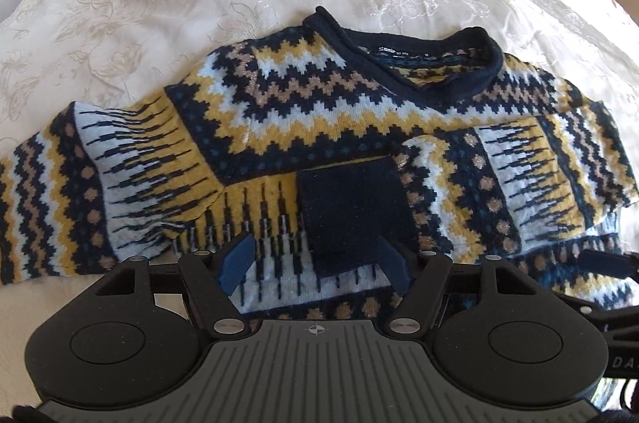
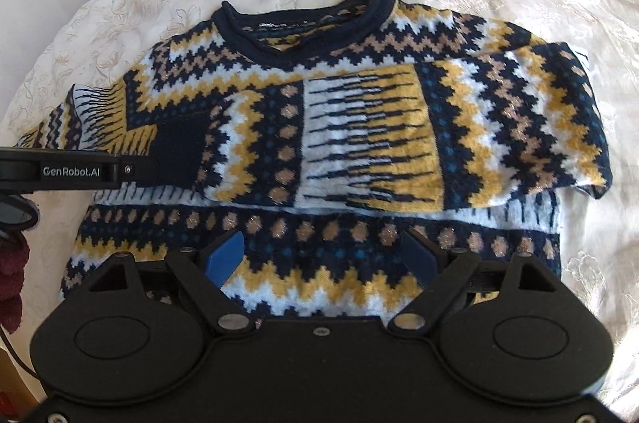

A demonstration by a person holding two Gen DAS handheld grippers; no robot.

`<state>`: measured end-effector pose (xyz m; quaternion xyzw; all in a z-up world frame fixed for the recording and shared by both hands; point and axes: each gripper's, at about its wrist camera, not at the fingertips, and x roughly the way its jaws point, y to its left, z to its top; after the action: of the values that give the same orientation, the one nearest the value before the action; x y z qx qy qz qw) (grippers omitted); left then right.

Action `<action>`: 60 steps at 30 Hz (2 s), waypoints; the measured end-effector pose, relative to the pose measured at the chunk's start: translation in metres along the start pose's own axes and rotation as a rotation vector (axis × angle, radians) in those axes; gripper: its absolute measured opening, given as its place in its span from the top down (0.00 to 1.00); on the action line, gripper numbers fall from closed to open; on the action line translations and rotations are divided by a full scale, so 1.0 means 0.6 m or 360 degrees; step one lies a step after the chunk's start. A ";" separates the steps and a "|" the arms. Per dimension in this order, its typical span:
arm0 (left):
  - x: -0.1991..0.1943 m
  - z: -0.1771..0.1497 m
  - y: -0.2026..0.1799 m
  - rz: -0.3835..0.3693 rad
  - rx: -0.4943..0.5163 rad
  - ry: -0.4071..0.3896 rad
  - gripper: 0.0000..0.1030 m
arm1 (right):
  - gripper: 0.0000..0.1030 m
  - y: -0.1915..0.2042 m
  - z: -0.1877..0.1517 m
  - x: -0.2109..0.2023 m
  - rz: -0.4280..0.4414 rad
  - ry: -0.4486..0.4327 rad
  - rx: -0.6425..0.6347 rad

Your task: Fold small clothes

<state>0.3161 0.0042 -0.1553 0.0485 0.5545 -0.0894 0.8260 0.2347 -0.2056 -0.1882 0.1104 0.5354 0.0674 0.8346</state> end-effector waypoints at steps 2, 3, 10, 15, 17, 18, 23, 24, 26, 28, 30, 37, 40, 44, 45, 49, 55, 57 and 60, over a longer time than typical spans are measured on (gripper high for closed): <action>0.015 0.006 -0.004 -0.0008 -0.0018 0.0022 0.36 | 0.14 -0.005 -0.007 0.008 -0.0013 0.0033 -0.0044; 0.022 0.008 -0.005 -0.0015 -0.0029 0.0034 0.36 | 0.13 -0.006 -0.011 0.013 -0.0016 0.0050 -0.0076; 0.059 0.021 -0.001 -0.0071 -0.0127 0.0064 0.36 | 0.00 0.000 -0.017 0.041 0.0018 0.0117 -0.0218; 0.055 0.028 0.007 -0.0056 -0.0217 0.0045 0.75 | 0.00 -0.001 -0.015 0.048 0.0027 0.0121 -0.0219; 0.048 0.032 0.006 0.0035 -0.0191 0.0034 0.93 | 0.00 -0.003 -0.016 0.048 0.0035 0.0115 -0.0222; 0.041 0.034 0.008 0.0046 -0.0191 0.0019 0.95 | 0.00 -0.004 -0.018 0.047 0.0040 0.0113 -0.0229; -0.026 0.042 0.021 0.0105 -0.0215 -0.0164 1.00 | 0.00 -0.009 -0.015 0.037 0.0060 0.0109 -0.0211; -0.042 0.044 0.025 0.0116 -0.0215 -0.0207 1.00 | 0.00 -0.012 -0.016 0.032 0.0066 0.0106 -0.0190; -0.068 0.049 0.037 0.0148 -0.0224 -0.0282 1.00 | 0.00 -0.016 -0.014 0.027 0.0081 0.0101 -0.0144; -0.081 0.055 0.051 0.0172 -0.0216 -0.0311 0.99 | 0.00 -0.019 -0.012 0.023 0.0093 0.0092 -0.0095; -0.074 0.061 0.069 0.0050 -0.0218 -0.0240 0.98 | 0.00 -0.022 -0.012 0.021 0.0100 0.0090 -0.0063; -0.024 0.013 0.071 -0.0239 -0.0251 -0.0130 0.70 | 0.00 -0.016 -0.014 0.020 0.0094 0.0097 -0.0066; -0.007 -0.005 0.061 -0.0300 -0.0245 -0.0070 0.65 | 0.00 -0.017 -0.016 0.016 0.0098 0.0106 -0.0075; 0.014 -0.014 0.057 -0.0281 -0.0247 -0.0028 0.58 | 0.00 -0.017 -0.016 0.017 0.0100 0.0123 -0.0092; 0.019 -0.014 0.059 -0.0282 -0.0258 -0.0023 0.57 | 0.00 -0.017 -0.016 0.018 0.0102 0.0128 -0.0094; 0.043 -0.004 0.063 -0.0366 -0.0329 -0.0013 0.56 | 0.00 -0.016 -0.013 0.025 0.0108 0.0139 -0.0096; 0.068 0.017 0.056 -0.0450 -0.0392 -0.0012 0.57 | 0.00 -0.014 -0.010 0.032 0.0111 0.0151 -0.0100; 0.066 0.023 0.053 -0.0408 -0.0424 0.0004 0.63 | 0.00 -0.014 -0.010 0.033 0.0112 0.0152 -0.0096; 0.051 0.026 0.048 -0.0346 -0.0367 -0.0021 0.93 | 0.00 -0.014 -0.011 0.031 0.0110 0.0148 -0.0093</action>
<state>0.3469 0.0265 -0.1781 -0.1076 0.5575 -0.1144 0.8152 0.2364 -0.2085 -0.2095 0.1010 0.5672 0.1168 0.8090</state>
